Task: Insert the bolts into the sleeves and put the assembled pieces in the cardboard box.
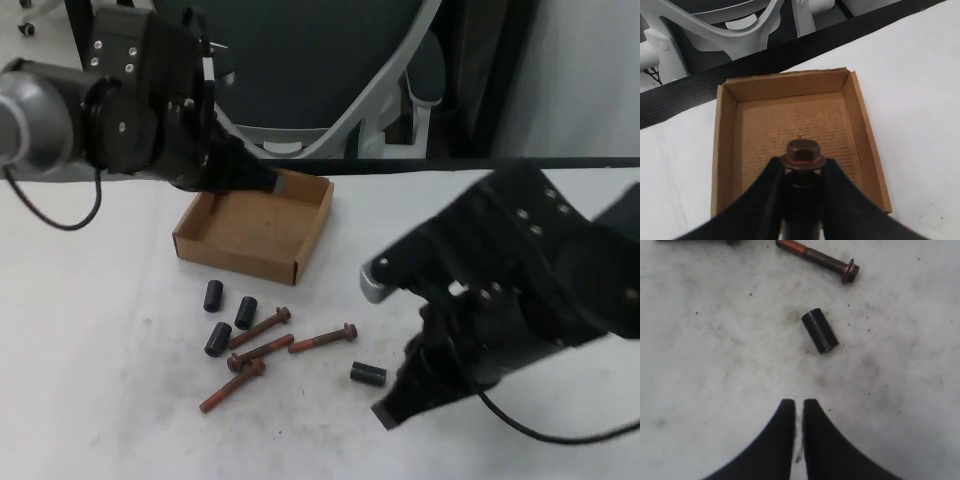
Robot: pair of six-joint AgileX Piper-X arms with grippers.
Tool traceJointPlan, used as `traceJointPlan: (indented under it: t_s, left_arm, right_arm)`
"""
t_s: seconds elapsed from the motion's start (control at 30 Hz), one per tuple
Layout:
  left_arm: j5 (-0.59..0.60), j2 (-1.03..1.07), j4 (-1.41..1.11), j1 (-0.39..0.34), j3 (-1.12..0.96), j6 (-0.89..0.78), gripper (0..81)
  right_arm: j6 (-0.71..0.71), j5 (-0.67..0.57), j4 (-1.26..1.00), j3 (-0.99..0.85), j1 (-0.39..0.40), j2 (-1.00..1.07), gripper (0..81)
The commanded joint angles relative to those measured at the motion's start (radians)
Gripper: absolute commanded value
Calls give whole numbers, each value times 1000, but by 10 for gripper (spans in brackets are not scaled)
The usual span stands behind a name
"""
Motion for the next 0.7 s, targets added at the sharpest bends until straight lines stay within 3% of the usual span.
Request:
traceJointPlan:
  t_s: [0.0, 0.07, 0.13, 0.3, 0.67]
  left_arm:
    - [10, 16, 3, 2, -44, 9, 8]
    - [10, 46, 18, 2, -77, 9, 8]
    - [17, 77, 43, 2, -108, 9, 8]
    - [32, 158, 67, 2, -163, 9, 8]
    - [32, 284, 67, 2, -237, 31, 8]
  right_arm:
    - [-51, -10, 4, -60, -16, 43, 240]
    - [-65, -11, 11, -85, -26, 69, 379]
    - [-67, -12, 35, -114, -35, 103, 452]
    - [-115, -10, 110, -188, -54, 185, 408]
    - [-159, -10, 116, -265, -60, 277, 407]
